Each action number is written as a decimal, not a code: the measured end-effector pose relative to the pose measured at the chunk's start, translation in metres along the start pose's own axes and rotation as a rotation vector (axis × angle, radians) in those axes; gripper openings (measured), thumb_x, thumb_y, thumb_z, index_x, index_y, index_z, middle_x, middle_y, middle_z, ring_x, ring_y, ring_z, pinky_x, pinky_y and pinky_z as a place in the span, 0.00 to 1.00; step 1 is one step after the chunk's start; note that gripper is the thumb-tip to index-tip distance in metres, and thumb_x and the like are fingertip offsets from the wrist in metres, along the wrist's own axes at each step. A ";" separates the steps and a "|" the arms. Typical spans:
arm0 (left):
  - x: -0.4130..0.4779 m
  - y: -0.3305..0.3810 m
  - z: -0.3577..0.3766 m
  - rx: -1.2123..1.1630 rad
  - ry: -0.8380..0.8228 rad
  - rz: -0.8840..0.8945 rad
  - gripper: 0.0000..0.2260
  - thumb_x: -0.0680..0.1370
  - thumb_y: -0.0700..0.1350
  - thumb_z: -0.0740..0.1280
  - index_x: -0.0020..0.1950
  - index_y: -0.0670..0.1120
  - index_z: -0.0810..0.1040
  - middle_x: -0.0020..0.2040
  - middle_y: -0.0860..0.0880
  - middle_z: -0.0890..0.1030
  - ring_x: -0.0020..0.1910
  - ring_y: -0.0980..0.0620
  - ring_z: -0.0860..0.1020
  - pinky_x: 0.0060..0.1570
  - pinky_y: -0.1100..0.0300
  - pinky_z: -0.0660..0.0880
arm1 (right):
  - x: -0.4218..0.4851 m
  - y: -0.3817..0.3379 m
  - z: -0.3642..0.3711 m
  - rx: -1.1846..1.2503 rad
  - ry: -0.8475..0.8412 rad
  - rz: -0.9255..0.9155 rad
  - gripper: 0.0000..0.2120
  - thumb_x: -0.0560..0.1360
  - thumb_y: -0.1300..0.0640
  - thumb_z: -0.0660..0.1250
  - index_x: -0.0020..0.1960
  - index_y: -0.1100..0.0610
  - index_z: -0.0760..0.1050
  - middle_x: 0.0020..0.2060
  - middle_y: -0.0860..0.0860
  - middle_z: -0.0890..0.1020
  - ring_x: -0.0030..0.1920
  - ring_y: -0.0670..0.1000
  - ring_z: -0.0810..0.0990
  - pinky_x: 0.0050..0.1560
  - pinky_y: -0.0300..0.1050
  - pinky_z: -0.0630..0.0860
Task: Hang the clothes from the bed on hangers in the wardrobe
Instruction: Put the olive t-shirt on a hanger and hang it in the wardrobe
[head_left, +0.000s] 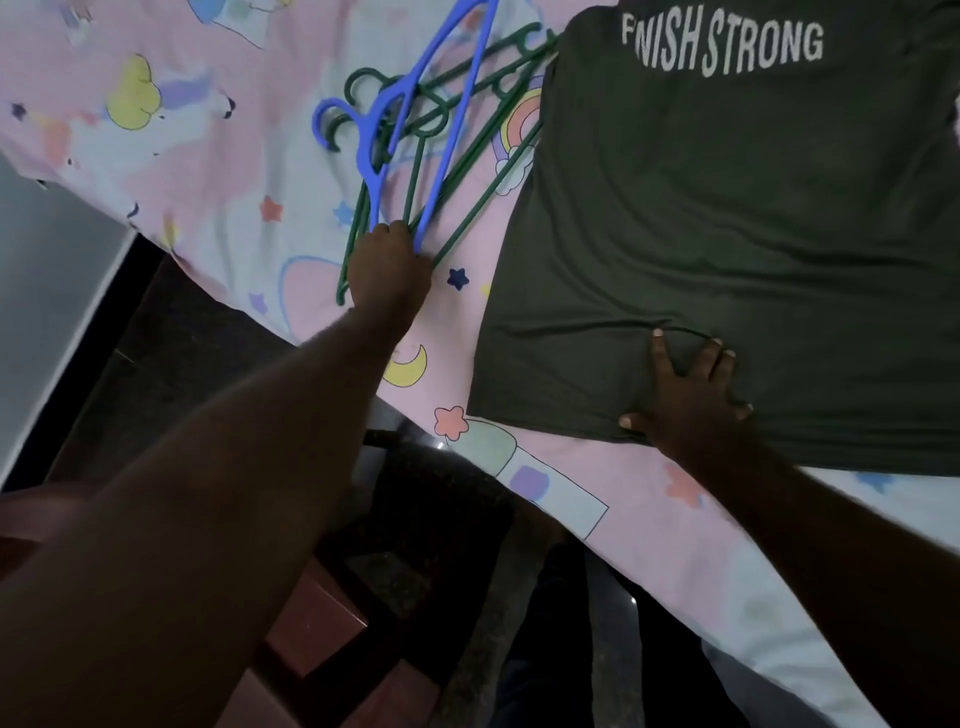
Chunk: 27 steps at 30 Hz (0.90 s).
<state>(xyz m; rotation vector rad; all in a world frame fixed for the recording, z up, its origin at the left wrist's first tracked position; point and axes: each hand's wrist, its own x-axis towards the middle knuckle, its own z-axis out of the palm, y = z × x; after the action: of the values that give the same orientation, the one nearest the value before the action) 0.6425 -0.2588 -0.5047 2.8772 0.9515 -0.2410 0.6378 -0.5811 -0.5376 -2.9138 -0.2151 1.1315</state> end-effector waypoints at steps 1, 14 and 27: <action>0.003 0.000 0.000 -0.022 -0.009 -0.011 0.12 0.76 0.45 0.65 0.55 0.39 0.75 0.53 0.39 0.78 0.53 0.38 0.76 0.48 0.48 0.74 | 0.000 0.000 0.001 -0.008 0.001 0.000 0.53 0.70 0.37 0.72 0.78 0.42 0.36 0.76 0.66 0.40 0.77 0.65 0.40 0.64 0.77 0.61; 0.031 -0.006 -0.014 -0.070 -0.063 -0.145 0.11 0.77 0.37 0.59 0.53 0.35 0.77 0.54 0.37 0.79 0.55 0.37 0.77 0.53 0.49 0.74 | -0.001 -0.001 0.001 -0.031 0.004 0.009 0.54 0.69 0.36 0.72 0.78 0.42 0.36 0.76 0.65 0.41 0.77 0.64 0.42 0.64 0.75 0.63; -0.077 0.048 -0.028 -0.542 0.264 -0.023 0.11 0.80 0.43 0.64 0.40 0.41 0.79 0.34 0.45 0.73 0.35 0.48 0.72 0.36 0.62 0.58 | -0.006 0.015 -0.012 0.177 -0.036 -0.107 0.49 0.70 0.40 0.73 0.80 0.44 0.46 0.77 0.64 0.47 0.78 0.62 0.46 0.68 0.69 0.60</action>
<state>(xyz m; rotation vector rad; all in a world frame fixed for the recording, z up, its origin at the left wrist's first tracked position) 0.6132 -0.3379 -0.4613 2.4274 0.9125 0.3525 0.6435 -0.5962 -0.5260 -2.6961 -0.2542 1.1249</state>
